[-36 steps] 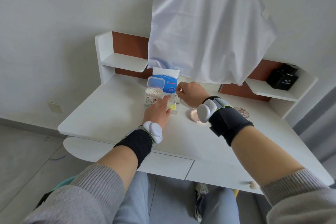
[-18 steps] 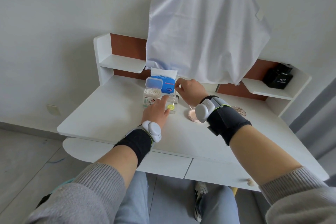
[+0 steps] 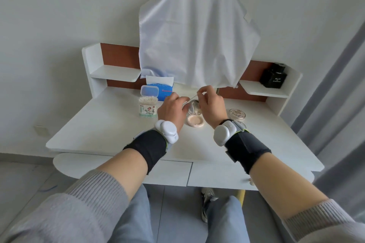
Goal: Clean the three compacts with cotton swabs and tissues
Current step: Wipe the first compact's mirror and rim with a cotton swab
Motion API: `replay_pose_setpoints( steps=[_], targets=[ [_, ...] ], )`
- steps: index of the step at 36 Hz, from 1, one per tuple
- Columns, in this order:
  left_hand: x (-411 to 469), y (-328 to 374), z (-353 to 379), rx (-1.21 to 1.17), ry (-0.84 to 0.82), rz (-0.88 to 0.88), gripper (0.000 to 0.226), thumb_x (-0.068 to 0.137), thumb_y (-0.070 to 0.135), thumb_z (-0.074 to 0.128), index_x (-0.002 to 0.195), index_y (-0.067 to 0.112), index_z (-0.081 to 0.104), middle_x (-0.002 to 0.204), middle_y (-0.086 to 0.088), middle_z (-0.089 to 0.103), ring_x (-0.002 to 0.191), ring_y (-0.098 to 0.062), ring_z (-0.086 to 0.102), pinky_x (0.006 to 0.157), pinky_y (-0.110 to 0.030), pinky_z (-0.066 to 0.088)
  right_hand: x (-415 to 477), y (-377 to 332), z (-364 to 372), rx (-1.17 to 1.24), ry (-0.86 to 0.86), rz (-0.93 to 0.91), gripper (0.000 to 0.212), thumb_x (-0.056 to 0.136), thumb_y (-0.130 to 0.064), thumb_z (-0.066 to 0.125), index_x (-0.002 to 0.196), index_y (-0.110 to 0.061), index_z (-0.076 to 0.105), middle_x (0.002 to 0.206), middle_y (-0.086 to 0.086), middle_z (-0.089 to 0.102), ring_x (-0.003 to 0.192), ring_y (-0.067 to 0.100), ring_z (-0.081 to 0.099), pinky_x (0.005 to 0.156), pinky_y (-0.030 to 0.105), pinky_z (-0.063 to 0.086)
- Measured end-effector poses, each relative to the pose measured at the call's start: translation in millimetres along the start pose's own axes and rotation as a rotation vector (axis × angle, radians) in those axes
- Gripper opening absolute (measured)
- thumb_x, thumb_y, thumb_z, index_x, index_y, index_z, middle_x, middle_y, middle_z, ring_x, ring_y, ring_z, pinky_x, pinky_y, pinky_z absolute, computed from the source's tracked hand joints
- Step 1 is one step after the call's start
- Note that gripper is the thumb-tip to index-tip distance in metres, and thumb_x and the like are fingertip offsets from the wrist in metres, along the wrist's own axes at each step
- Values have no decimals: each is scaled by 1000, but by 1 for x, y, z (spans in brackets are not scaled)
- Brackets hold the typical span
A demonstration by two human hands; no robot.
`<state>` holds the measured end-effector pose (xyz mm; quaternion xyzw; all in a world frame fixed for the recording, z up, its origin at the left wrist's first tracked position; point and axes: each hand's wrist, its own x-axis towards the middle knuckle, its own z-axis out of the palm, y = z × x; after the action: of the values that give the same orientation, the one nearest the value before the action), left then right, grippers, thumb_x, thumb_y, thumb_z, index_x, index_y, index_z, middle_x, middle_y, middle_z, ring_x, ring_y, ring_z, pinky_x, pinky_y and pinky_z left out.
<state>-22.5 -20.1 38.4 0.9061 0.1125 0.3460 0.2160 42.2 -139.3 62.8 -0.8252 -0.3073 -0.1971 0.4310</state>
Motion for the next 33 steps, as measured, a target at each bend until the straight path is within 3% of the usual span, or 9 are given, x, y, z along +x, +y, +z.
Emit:
replay_pose_setpoints(
  steps=[3,10,14,19,25,33],
  targets=[
    [-3,7,6,56,-23,66,21,94,31,55,101,20,72,95,-6,56,96,-28,50,59,-32,32,-14,9,-6,8,-6,44,12,96,-17,46,99,-8,54,63,-1,60,63,27,56,62,37,39],
    [-16,6,24,118,-165,123,21,95,29,54,102,20,72,100,-7,56,100,-26,50,62,-32,35,-36,41,-11,-216,-98,8,15,88,-22,56,89,-13,67,77,8,70,73,30,62,67,38,50],
    [-22,8,31,113,-214,142,21,95,27,53,106,20,70,99,-7,56,98,-28,54,63,-33,39,-41,50,-2,-261,-213,2,18,90,-25,55,94,-16,70,84,11,71,81,33,63,70,40,51],
    [-28,6,34,94,-230,63,44,91,34,58,132,20,48,117,-8,55,101,-31,58,72,-37,44,-42,65,2,-264,-135,182,17,93,-20,47,97,-12,61,80,15,69,77,37,61,67,42,51],
    [-28,8,46,120,-361,-107,71,84,43,60,144,20,28,137,-8,48,113,-33,55,83,-38,44,-35,72,7,-248,-84,302,18,95,-16,41,104,-7,54,85,20,68,82,40,60,67,41,47],
    [-17,9,56,143,-400,-211,83,77,51,61,145,23,23,126,-9,59,109,-34,58,81,-36,44,-27,87,14,-168,-138,389,16,93,-19,45,102,-14,56,89,13,71,90,36,62,76,41,48]
  ],
)
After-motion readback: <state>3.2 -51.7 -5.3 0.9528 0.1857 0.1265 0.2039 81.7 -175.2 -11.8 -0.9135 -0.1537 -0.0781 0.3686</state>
